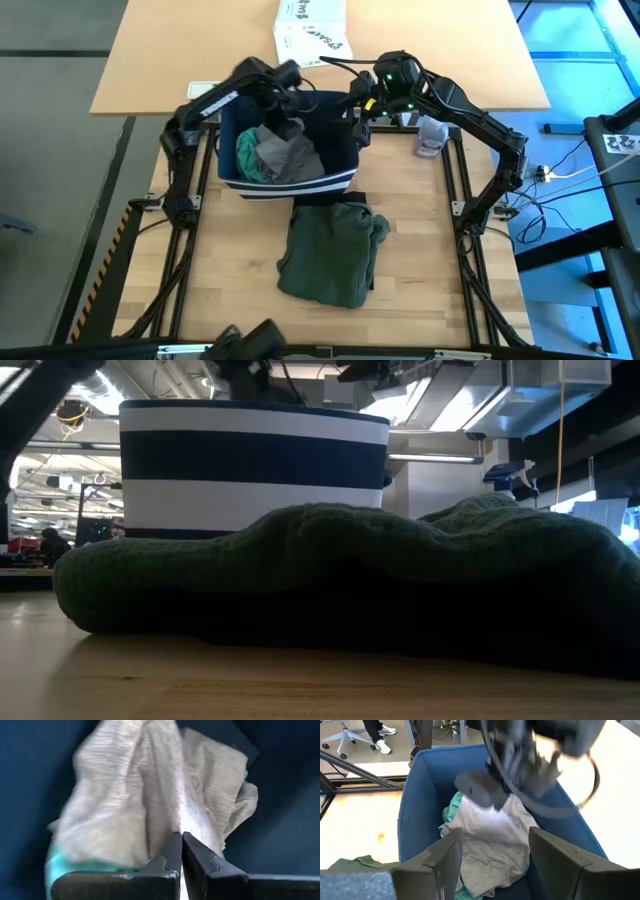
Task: Fold Laundry from Bin
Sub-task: Put the folded gray shirt into the blue bin
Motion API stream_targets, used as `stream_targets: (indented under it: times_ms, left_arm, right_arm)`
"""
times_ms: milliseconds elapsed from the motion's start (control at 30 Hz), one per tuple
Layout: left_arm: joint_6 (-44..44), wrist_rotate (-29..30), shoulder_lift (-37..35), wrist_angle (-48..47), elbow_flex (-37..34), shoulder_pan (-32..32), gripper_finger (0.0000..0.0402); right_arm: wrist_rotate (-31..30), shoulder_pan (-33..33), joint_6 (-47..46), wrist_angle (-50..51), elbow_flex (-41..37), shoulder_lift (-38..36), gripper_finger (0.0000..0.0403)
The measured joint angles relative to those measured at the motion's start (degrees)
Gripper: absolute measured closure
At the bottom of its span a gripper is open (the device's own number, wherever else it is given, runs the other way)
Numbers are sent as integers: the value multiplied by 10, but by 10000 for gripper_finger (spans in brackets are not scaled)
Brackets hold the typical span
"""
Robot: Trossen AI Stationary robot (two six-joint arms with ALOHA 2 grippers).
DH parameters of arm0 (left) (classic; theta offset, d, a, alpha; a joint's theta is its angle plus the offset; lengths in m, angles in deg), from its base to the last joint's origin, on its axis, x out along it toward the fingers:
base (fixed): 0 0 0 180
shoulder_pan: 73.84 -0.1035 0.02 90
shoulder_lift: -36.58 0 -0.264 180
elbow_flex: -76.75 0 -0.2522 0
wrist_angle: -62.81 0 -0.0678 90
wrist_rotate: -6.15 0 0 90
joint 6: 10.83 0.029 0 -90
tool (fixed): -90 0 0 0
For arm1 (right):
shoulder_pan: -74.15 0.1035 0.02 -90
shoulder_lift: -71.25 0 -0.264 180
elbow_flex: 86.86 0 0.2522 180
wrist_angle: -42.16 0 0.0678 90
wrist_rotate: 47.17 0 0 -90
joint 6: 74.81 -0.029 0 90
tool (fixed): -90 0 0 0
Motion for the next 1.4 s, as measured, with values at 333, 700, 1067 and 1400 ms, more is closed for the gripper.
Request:
stream_targets:
  times_ms: [333,700,1067,1400]
  left_arm:
    - [-96,48,-137,0,-8,-7,401]
    - [-101,53,-238,0,-166,0,369]
    - [-86,108,-297,0,-216,-1,262]
    - [-53,64,-264,120,-206,42,248]
  right_arm:
    - [0,0,6,-13,-1,10,178]
    - [26,1,0,-14,-1,30,178]
    - [30,0,3,-16,-1,32,178]
    - [25,0,11,-18,0,32,178]
